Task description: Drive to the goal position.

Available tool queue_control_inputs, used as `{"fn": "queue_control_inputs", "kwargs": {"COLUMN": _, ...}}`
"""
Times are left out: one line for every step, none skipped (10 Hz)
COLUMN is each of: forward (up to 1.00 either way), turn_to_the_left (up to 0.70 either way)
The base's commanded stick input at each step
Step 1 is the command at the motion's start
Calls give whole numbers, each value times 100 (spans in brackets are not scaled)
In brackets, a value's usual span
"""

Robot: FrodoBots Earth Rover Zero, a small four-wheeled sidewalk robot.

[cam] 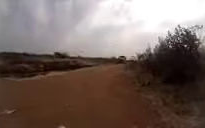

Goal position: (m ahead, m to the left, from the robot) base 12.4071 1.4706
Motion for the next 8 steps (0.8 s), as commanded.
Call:
{"fn": "queue_control_inputs", "kwargs": {"forward": 50, "turn_to_the_left": 0}}
{"fn": "queue_control_inputs", "kwargs": {"forward": 50, "turn_to_the_left": 0}}
{"fn": "queue_control_inputs", "kwargs": {"forward": 50, "turn_to_the_left": 0}}
{"fn": "queue_control_inputs", "kwargs": {"forward": 50, "turn_to_the_left": 0}}
{"fn": "queue_control_inputs", "kwargs": {"forward": 50, "turn_to_the_left": 0}}
{"fn": "queue_control_inputs", "kwargs": {"forward": 50, "turn_to_the_left": 0}}
{"fn": "queue_control_inputs", "kwargs": {"forward": 50, "turn_to_the_left": 0}}
{"fn": "queue_control_inputs", "kwargs": {"forward": 50, "turn_to_the_left": 0}}
